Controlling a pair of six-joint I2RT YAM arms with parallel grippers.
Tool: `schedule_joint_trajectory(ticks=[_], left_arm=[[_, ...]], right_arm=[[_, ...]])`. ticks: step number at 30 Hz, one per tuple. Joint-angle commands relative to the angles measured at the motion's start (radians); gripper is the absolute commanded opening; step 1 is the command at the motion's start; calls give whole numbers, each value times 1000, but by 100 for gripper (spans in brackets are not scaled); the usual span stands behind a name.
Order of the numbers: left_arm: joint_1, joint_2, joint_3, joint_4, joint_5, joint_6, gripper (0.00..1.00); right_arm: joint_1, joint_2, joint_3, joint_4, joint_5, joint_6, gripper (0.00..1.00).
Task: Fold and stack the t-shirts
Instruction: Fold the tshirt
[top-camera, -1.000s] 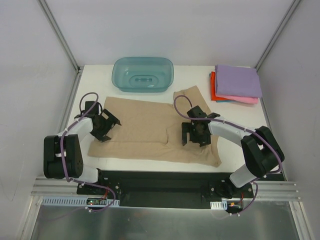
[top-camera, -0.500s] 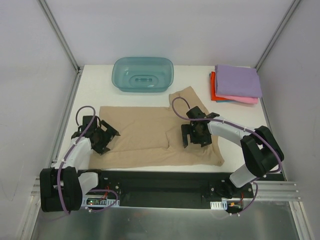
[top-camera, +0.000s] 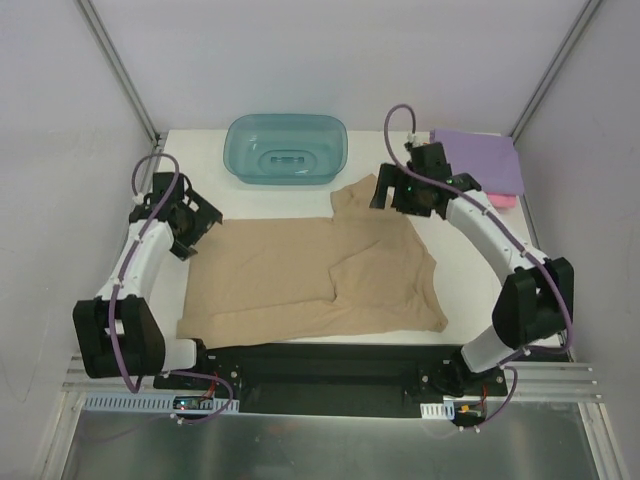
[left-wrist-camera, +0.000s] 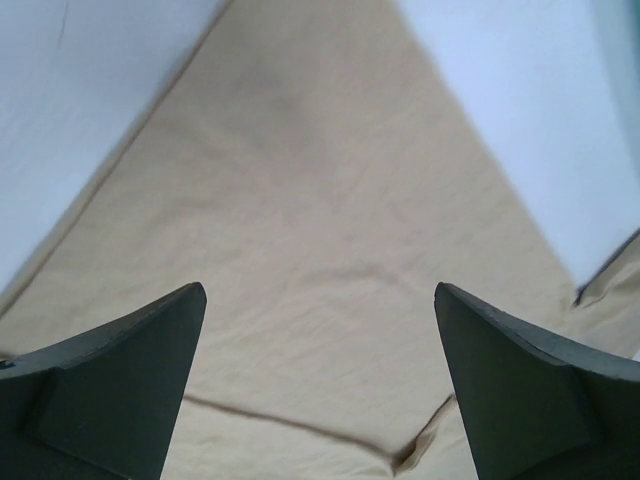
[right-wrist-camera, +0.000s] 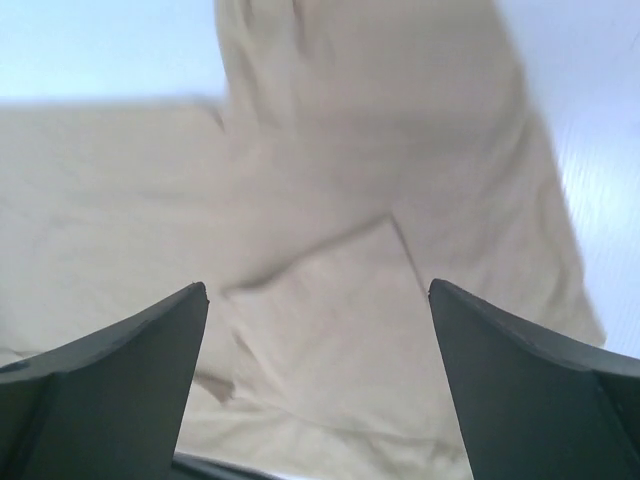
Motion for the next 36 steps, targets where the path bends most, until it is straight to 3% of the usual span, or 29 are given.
schedule_joint_trajectory(ticks=[1,10,17,22,28,31,33,34,36], left_arm=[[7,165,229,-49,-123,75,99],[59,563,610,-164,-193,147,99],[68,838,857,-248,-235,158,88],[70,970,961,-294,-213,144,79],[74,1020,954,-305,-251,126,76],[74,1042,948,-308,-234,129,68],[74,1048,943,-316,-233,113,58],[74,1048,939,-316,-233,112,55],[76,1042,934,-317,-231,113,44]], right_arm=[[-86,133,196,159,-87,-17,97],[-144,597,709,116,-12,-72,98],[-171,898,1029,102,-96,-69,99],[-169,969,1049,110,-88,-78,99],[-164,1014,1051,53,-110,-88,98],[-166,1011,1029,15,-108,-106,97],[-161,1000,1013,12,-131,-120,89],[-158,989,996,10,-134,-124,79],[-145,982,983,7,-142,-140,68]])
